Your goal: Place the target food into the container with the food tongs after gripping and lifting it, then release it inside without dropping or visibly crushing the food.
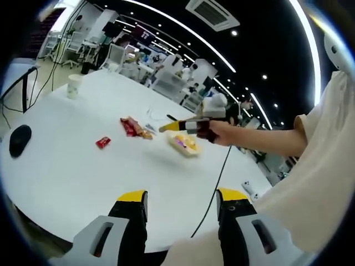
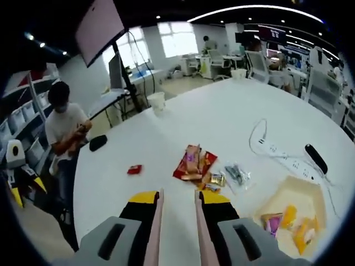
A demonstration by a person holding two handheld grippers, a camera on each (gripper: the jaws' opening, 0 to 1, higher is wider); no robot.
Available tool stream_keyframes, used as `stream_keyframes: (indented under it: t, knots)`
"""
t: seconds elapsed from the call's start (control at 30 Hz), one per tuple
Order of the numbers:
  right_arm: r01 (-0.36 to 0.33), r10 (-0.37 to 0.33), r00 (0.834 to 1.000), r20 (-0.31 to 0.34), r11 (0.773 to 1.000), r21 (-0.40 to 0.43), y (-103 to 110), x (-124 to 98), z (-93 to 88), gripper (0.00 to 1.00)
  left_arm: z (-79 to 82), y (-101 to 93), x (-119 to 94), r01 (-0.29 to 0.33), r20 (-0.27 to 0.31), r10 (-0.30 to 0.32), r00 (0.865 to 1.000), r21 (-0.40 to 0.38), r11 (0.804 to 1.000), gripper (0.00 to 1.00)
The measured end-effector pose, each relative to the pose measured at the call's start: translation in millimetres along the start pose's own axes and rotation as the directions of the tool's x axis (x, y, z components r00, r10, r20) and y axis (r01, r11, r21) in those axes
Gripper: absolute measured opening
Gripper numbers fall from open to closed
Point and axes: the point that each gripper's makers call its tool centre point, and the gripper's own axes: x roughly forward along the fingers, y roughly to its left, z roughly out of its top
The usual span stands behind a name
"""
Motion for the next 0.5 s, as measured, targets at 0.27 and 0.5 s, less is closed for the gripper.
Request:
stream_keyframes:
  t: [0.27, 0.5]
  knots:
    - [-0.036, 0.036, 0.999, -0.006, 0.999, -0.024, 21.3, 9.9, 3.3, 0.28, -0.9, -0.6, -3.3, 0.0, 0.01, 0.0, 1.0, -0.002, 1.0, 0.49]
    - [-0.05, 0.049, 0.998, -0.025, 0.997, -0.052, 32.6, 16.0, 4.0, 0.28, -2.0, 2.5, -9.9, -0.011, 0.023, 0.011, 1.0, -0.01, 1.0, 0.49]
